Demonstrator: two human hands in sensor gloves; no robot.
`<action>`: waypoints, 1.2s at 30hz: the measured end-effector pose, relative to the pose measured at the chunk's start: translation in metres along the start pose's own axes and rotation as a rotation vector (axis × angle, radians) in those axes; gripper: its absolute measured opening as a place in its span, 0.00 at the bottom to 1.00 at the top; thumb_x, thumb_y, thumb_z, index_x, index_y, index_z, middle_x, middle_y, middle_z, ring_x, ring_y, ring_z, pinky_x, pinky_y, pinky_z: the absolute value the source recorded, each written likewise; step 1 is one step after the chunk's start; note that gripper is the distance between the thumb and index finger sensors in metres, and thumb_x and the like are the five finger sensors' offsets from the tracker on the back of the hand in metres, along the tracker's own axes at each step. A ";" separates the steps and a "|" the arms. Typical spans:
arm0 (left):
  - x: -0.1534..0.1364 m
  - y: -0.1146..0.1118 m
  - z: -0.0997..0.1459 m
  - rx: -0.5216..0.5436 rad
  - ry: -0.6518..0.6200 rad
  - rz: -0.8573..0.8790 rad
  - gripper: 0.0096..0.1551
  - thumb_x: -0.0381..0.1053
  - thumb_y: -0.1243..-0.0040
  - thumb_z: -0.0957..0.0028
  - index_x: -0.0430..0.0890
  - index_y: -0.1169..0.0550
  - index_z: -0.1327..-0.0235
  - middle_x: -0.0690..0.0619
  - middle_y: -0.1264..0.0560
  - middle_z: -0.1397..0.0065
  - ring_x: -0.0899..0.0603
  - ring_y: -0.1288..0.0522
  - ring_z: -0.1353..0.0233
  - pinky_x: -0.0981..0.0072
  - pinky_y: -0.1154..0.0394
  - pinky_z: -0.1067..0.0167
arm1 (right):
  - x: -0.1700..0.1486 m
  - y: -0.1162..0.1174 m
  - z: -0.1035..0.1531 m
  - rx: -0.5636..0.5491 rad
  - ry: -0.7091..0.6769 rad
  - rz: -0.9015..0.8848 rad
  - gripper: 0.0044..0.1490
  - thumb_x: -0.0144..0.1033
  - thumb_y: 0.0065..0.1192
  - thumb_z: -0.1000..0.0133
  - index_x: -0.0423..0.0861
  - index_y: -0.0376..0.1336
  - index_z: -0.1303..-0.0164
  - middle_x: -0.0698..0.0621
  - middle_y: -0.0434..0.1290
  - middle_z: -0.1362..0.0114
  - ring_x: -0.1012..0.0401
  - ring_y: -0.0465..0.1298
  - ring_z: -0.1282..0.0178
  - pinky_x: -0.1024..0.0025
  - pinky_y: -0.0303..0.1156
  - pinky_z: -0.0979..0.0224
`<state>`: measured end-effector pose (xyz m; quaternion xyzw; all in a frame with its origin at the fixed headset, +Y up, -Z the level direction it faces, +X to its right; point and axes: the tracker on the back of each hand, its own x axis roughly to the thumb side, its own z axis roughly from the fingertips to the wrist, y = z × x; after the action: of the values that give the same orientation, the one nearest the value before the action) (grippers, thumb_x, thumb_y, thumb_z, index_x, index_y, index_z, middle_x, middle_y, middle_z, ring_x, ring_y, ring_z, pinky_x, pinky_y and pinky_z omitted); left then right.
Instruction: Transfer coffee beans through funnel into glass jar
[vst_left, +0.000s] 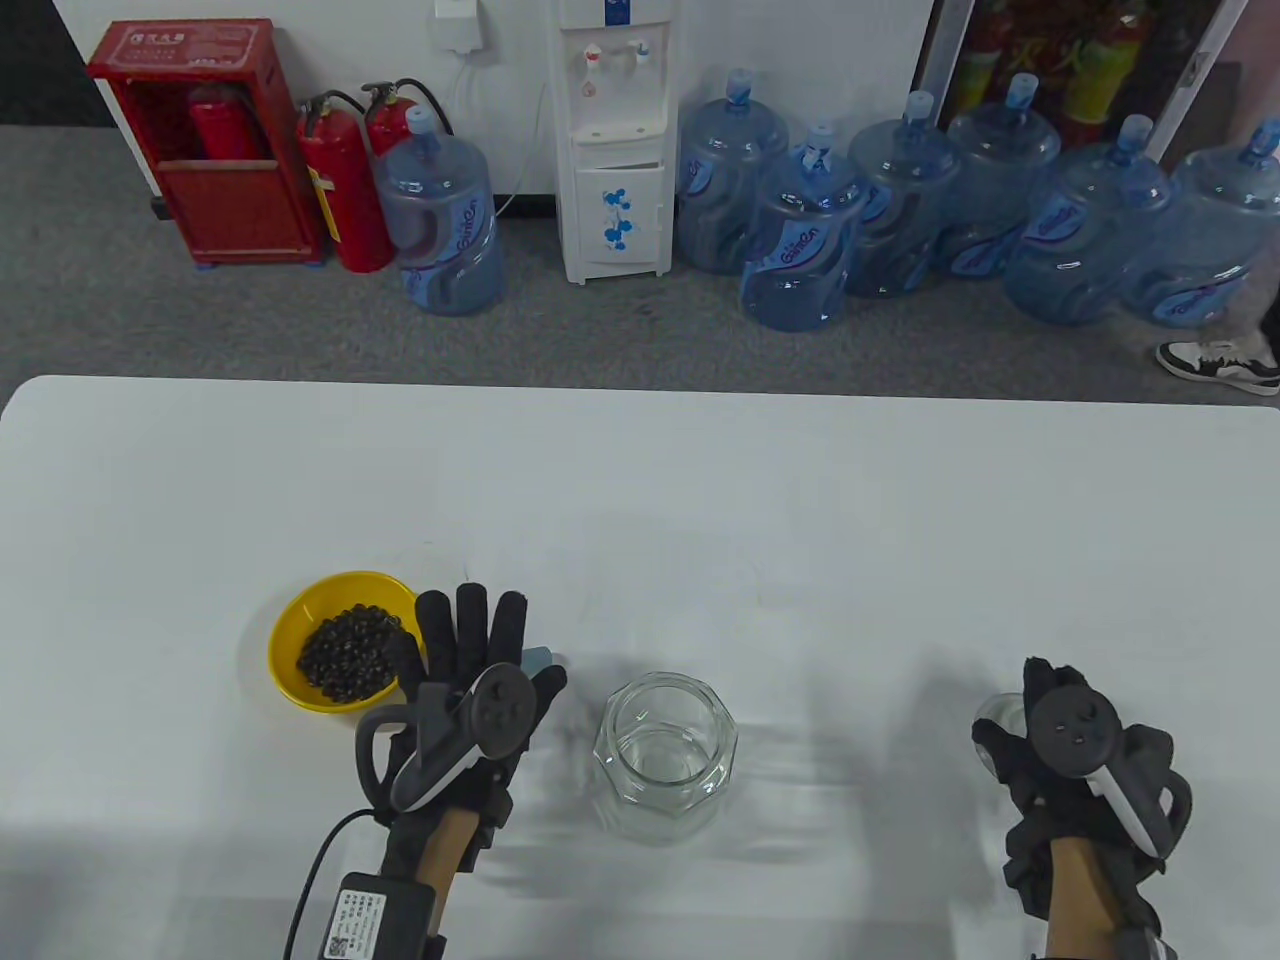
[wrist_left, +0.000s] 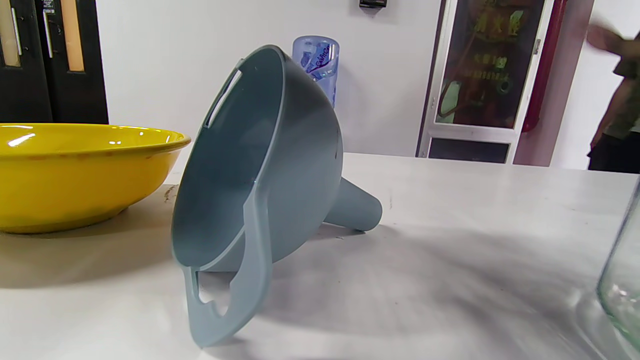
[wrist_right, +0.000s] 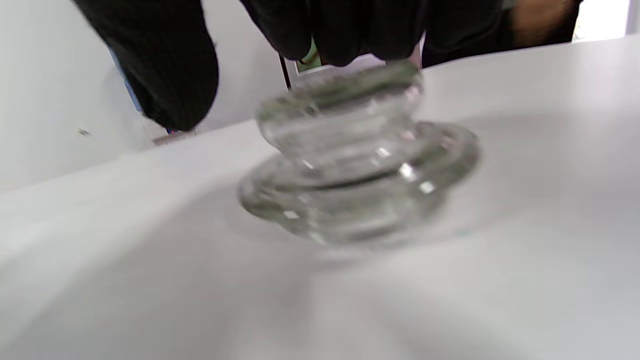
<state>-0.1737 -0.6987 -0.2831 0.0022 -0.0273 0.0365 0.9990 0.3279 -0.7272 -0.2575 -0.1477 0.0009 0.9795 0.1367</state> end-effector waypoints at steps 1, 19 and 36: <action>0.000 0.000 0.000 0.002 -0.001 0.001 0.46 0.74 0.70 0.43 0.57 0.53 0.12 0.45 0.60 0.10 0.31 0.67 0.15 0.30 0.59 0.24 | 0.004 -0.003 0.001 -0.010 -0.011 -0.004 0.51 0.57 0.60 0.33 0.44 0.47 0.07 0.37 0.47 0.07 0.37 0.51 0.10 0.35 0.51 0.16; -0.036 0.018 0.003 0.082 0.227 0.058 0.45 0.71 0.61 0.40 0.49 0.40 0.15 0.42 0.37 0.14 0.28 0.38 0.16 0.35 0.41 0.24 | 0.120 0.005 0.050 -0.240 -0.333 -0.221 0.46 0.59 0.52 0.30 0.45 0.49 0.07 0.40 0.48 0.06 0.40 0.51 0.09 0.36 0.50 0.15; -0.026 -0.005 -0.002 -0.219 0.328 0.007 0.41 0.70 0.43 0.46 0.48 0.27 0.26 0.48 0.23 0.29 0.35 0.23 0.29 0.40 0.31 0.31 | 0.115 0.014 0.045 -0.173 -0.365 -0.223 0.47 0.60 0.52 0.30 0.45 0.48 0.07 0.40 0.48 0.06 0.39 0.51 0.09 0.36 0.48 0.15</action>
<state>-0.1991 -0.7053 -0.2864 -0.1124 0.1322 0.0365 0.9842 0.2059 -0.7078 -0.2480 0.0214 -0.1241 0.9652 0.2291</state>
